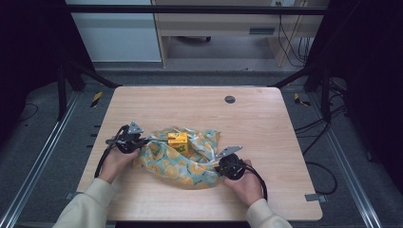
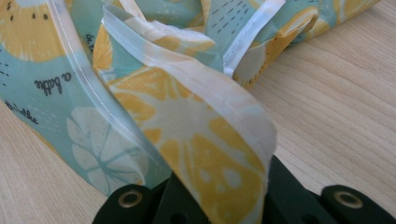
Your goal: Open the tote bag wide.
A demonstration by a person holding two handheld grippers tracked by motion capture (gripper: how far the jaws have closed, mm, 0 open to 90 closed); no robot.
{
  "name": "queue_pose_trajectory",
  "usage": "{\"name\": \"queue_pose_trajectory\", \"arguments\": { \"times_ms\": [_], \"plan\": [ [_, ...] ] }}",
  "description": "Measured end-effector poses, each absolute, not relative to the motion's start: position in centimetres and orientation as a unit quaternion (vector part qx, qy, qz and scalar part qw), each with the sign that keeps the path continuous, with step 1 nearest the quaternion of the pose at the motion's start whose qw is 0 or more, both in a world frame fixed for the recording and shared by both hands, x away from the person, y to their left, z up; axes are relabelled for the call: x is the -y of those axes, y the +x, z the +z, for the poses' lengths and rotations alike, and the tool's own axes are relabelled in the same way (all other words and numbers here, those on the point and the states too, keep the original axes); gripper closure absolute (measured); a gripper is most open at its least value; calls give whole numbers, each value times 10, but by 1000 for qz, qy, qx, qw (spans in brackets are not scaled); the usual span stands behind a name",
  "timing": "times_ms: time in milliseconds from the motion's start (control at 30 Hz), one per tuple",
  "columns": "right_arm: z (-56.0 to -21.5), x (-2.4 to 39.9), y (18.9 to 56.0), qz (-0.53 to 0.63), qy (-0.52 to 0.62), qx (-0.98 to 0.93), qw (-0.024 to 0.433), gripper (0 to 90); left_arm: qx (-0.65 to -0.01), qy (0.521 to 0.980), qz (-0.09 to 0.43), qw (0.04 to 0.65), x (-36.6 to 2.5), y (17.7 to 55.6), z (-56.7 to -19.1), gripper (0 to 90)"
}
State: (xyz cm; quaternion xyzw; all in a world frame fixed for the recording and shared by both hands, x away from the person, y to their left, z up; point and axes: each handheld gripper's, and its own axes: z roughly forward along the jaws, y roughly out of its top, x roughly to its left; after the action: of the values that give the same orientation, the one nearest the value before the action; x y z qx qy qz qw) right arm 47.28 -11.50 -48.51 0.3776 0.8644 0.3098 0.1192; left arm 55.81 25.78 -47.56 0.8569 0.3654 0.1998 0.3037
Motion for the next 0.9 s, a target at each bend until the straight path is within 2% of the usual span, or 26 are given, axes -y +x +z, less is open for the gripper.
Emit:
{"name": "queue_pose_trajectory", "arguments": {
  "times_ms": [900],
  "plan": [
    [-489,118,480,304,386,-863,119,899,-372,857,201,293,-258,562,-488,897]
  ]
}}
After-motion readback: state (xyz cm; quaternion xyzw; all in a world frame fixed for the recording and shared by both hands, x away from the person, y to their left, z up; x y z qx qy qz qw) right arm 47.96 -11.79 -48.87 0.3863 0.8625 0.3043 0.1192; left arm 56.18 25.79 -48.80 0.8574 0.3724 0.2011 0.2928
